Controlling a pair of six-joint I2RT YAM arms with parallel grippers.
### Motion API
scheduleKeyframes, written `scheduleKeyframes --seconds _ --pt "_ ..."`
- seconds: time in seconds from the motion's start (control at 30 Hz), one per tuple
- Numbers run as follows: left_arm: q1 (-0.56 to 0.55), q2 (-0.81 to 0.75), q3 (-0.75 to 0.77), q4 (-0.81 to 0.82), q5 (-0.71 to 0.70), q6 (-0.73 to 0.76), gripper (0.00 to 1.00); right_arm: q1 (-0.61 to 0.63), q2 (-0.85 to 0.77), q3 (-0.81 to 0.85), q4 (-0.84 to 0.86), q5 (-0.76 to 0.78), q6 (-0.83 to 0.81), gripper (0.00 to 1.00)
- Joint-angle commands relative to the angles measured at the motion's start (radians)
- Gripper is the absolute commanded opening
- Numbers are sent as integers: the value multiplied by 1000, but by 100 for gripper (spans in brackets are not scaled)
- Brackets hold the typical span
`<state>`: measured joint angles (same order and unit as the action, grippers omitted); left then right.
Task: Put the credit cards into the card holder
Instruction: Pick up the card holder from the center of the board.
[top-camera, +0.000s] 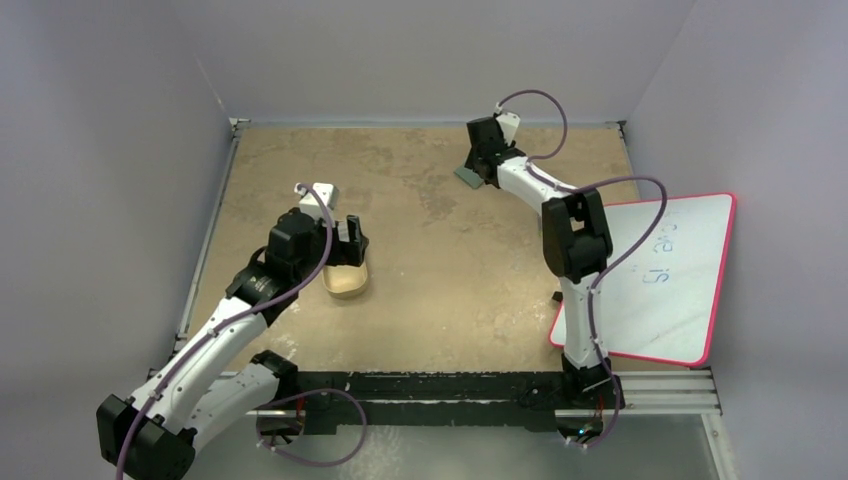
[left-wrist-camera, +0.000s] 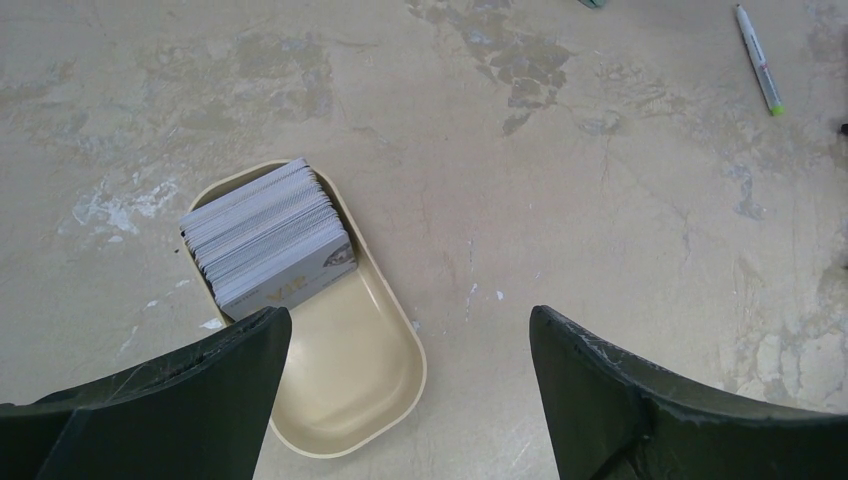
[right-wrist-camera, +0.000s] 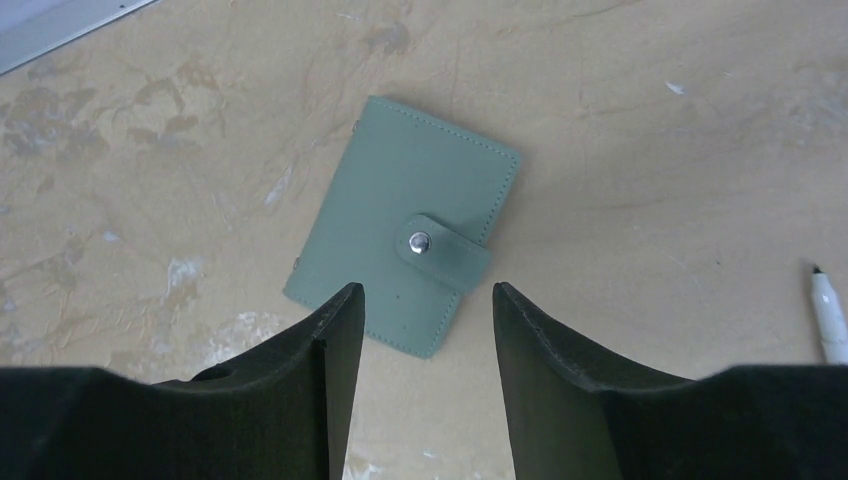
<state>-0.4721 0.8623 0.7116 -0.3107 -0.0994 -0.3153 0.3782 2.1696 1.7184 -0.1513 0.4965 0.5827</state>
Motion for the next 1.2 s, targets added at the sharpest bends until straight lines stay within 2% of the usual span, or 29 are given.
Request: scheduleKeyframes --seconds 0.0,0.3,0.47,0.57,0.77,0.97,1.17 --pt "6 -23 38 38 11 -3 89 -19 46 86 -11 -11 18 53" --pt "7 -26 40 34 2 3 89 -40 142 132 -2 -43 9 52" --pt "7 -32 37 32 -3 5 89 -41 164 120 -14 -40 -5 48" --pt "7 -34 38 31 -11 5 89 -42 160 97 -18 -39 -16 41" --pt "7 -39 37 24 -22 5 88 -41 123 28 -8 -41 -72 19" --pt "7 -38 37 17 -47 5 87 -39 1 -115 62 -98 -176 0" --pt "7 -28 41 14 -86 -41 84 -31 -217 -340 129 -244 -256 0"
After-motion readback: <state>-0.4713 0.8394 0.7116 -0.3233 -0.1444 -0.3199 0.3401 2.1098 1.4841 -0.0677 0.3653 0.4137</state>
